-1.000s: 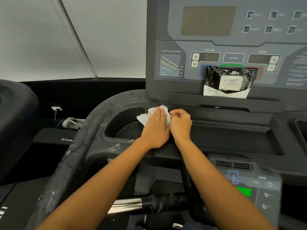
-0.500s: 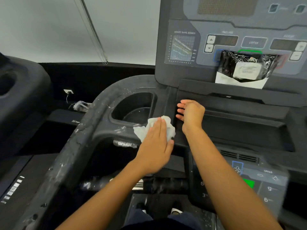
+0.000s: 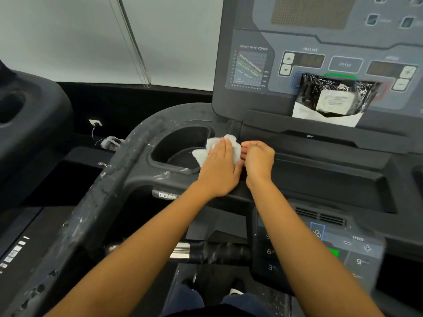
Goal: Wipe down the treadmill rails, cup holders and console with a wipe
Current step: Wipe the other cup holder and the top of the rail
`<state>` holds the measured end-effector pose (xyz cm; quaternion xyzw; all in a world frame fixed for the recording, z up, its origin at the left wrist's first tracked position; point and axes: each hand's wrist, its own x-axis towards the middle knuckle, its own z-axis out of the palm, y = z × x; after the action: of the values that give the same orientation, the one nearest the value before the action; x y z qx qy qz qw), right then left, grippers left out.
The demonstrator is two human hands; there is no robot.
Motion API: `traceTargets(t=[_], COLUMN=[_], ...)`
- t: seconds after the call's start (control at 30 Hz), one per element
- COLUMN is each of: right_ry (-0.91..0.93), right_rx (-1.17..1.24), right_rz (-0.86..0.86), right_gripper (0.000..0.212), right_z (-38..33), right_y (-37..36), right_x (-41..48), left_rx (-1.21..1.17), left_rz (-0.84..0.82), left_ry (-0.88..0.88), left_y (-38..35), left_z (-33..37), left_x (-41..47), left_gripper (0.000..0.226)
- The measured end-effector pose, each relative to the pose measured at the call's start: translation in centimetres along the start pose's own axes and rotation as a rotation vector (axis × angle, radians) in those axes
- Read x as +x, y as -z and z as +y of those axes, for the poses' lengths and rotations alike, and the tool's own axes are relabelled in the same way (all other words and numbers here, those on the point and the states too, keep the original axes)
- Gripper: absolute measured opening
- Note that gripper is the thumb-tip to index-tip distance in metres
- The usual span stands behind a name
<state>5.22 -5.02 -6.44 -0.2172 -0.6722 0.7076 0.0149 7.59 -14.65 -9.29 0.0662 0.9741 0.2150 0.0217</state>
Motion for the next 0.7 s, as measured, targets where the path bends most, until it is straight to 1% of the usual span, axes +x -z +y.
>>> traceTargets(t=[0.07,0.13,0.23,0.33,0.4,0.43,0.5,0.53,0.6,0.67,0.7], right_ry=[-0.001,0.019,0.031,0.027,-0.005,-0.024,-0.044,-0.047,-0.054,-0.063,-0.066], right_rx=[-0.010,-0.026,-0.006,0.037,0.078,0.095,0.119,0.119,0.111,0.116,0.117], right_rz=[-0.032,-0.054,-0.068,-0.063,-0.029,-0.022,-0.027,-0.033,-0.042,-0.050,-0.053], right_gripper=[0.031,0.030,0.027,0.023,0.024,0.024,0.024,0.024,0.024,0.024,0.024], right_z=[0.2,0.2,0.0,-0.1,-0.1,-0.1,-0.1,0.0,-0.1,-0.3,-0.4], right_y=[-0.2,-0.5,-0.5,-0.5,-0.6,-0.5,-0.4,-0.4,-0.3,-0.2,-0.2], right_x=[-0.2,-0.3,-0.2,0.1,0.3,0.3,0.3,0.3,0.2,0.2,0.1], left_rx=[0.021,0.052,0.115,0.200,0.220,0.220,0.240,0.262,0.326,0.335,0.327], left_rz=[-0.015,-0.061,-0.125,-0.131,-0.159,-0.160,-0.079,-0.038,0.037,0.142,0.173], left_ry=[-0.023,-0.007,0.037,0.057,0.000,-0.046,-0.112,-0.102,-0.025,0.069,0.133], left_y=[-0.4,-0.3,1.1,2.3,2.9,3.1,3.9,4.6,6.2,7.5,7.9], left_z=[-0.6,-1.0,-0.7,-1.6,-2.8,-3.7,-6.0,-7.7,-11.3,-14.6,-15.6], left_x=[-1.9,-1.2,3.1,8.2,10.2,10.8,12.0,12.6,13.1,13.2,13.1], left_gripper=[0.073,0.076,0.074,0.079,0.081,0.079,0.074,0.073,0.065,0.050,0.046])
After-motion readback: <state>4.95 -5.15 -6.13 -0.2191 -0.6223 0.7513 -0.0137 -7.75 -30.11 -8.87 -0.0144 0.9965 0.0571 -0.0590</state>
